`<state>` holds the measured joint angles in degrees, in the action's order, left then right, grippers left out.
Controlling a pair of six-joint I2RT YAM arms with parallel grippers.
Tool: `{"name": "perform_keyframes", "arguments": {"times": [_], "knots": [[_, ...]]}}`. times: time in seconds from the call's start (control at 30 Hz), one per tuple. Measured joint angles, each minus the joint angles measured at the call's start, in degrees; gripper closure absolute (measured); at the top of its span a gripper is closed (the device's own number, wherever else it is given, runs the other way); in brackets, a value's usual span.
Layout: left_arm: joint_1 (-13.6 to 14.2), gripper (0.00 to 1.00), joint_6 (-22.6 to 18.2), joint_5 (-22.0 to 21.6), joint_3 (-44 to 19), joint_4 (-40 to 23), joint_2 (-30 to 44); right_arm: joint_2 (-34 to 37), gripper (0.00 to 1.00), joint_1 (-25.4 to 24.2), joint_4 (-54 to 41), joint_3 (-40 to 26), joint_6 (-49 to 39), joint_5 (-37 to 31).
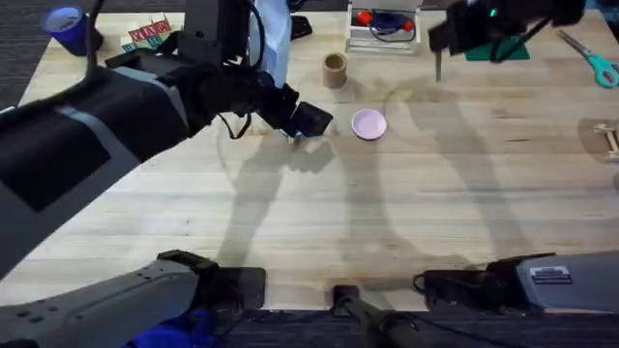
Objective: Pick up a utensil and set it on the pink plate, then put the other utensil in the container.
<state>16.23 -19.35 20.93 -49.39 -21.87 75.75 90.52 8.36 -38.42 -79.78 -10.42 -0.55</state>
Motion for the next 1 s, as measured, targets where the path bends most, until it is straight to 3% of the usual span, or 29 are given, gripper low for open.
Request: {"name": "perform_keyframes", "arguments": {"times": [0.37,0.77,1.0], "knots": [[0.0,0.008,0.0,0.0,0.0,-0.2,0.0,-1.0,0.97,-0.7,10.3,-1.0,-8.3,18.2],[0.0,0.007,0.0,0.0,0.0,-0.2,0.0,-1.0,0.97,-9.5,12.8,-1.0,-19.2,44.2],[0.0,0.008,0.0,0.0,0.0,-0.2,0.0,0.4,0.97,-11.5,14.4,-1.0,-25.7,56.6]]}}
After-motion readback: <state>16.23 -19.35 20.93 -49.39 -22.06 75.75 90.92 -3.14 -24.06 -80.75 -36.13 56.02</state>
